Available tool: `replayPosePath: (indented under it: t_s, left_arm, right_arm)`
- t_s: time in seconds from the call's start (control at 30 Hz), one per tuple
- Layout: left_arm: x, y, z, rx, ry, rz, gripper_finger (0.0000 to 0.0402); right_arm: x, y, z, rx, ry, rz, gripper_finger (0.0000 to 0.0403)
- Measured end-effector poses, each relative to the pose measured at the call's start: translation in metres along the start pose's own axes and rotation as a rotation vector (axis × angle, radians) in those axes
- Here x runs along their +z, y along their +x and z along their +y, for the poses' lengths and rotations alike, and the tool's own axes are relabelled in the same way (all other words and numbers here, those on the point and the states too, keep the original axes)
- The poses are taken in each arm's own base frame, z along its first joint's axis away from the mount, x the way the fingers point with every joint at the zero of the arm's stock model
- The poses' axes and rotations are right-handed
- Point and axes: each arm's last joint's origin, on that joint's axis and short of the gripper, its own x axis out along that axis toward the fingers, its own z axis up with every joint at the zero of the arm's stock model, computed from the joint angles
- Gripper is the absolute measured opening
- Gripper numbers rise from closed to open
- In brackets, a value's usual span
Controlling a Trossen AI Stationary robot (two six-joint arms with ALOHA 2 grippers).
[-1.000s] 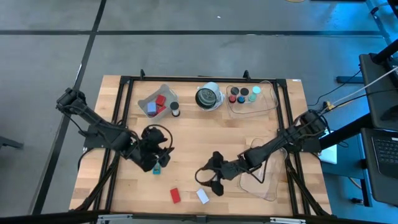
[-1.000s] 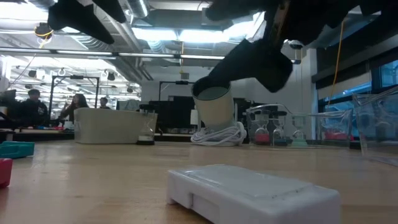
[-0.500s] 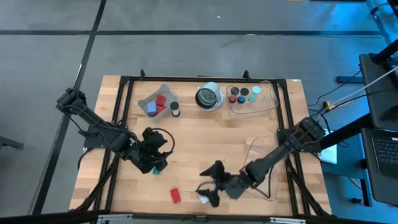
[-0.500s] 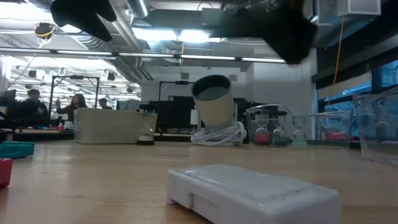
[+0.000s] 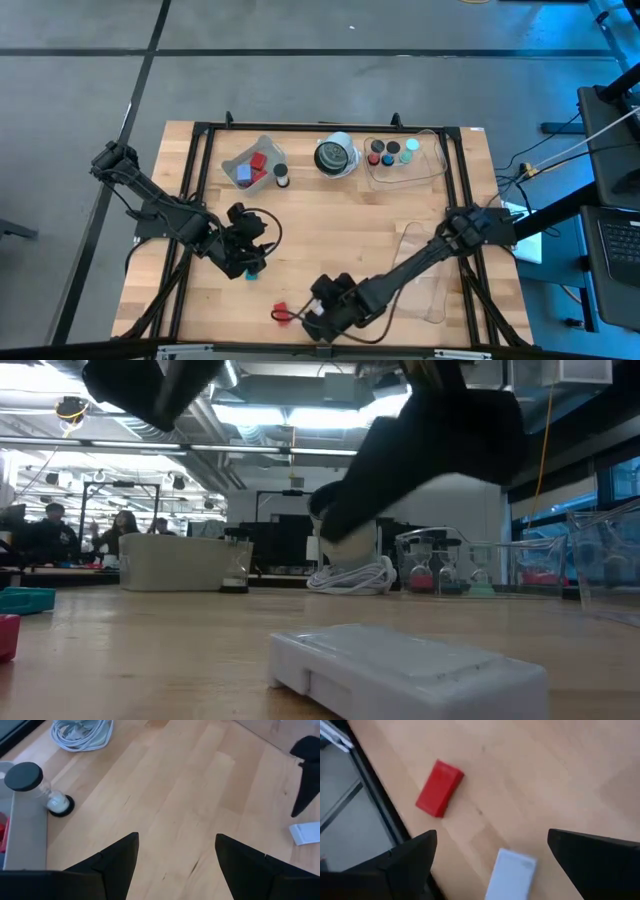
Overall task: Pick & Place Office items
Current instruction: Put the white digital clock into the bottom transparent bin
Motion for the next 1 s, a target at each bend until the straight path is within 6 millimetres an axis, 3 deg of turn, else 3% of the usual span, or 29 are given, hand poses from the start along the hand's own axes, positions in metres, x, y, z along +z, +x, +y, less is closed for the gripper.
replayPosePath:
  t_s: [0.3,0.5,1.0]
  left_arm:
    - [-0.001,0.0,0.001,0.008,0.017,0.007,0.026]
    - [-0.001,0.0,0.001,0.013,0.028,0.009,0.026]
    - [-0.001,0.0,0.002,0.024,0.035,0.005,0.026]
  right_arm:
    - [-0.007,0.011,0.0,-0.03,0.043,0.065,0.0382]
    - [-0.013,0.009,0.001,-0.052,-0.109,-0.001,0.0382]
    - [-0.032,0.032,-0.006,-0.095,-0.255,0.049,0.0382]
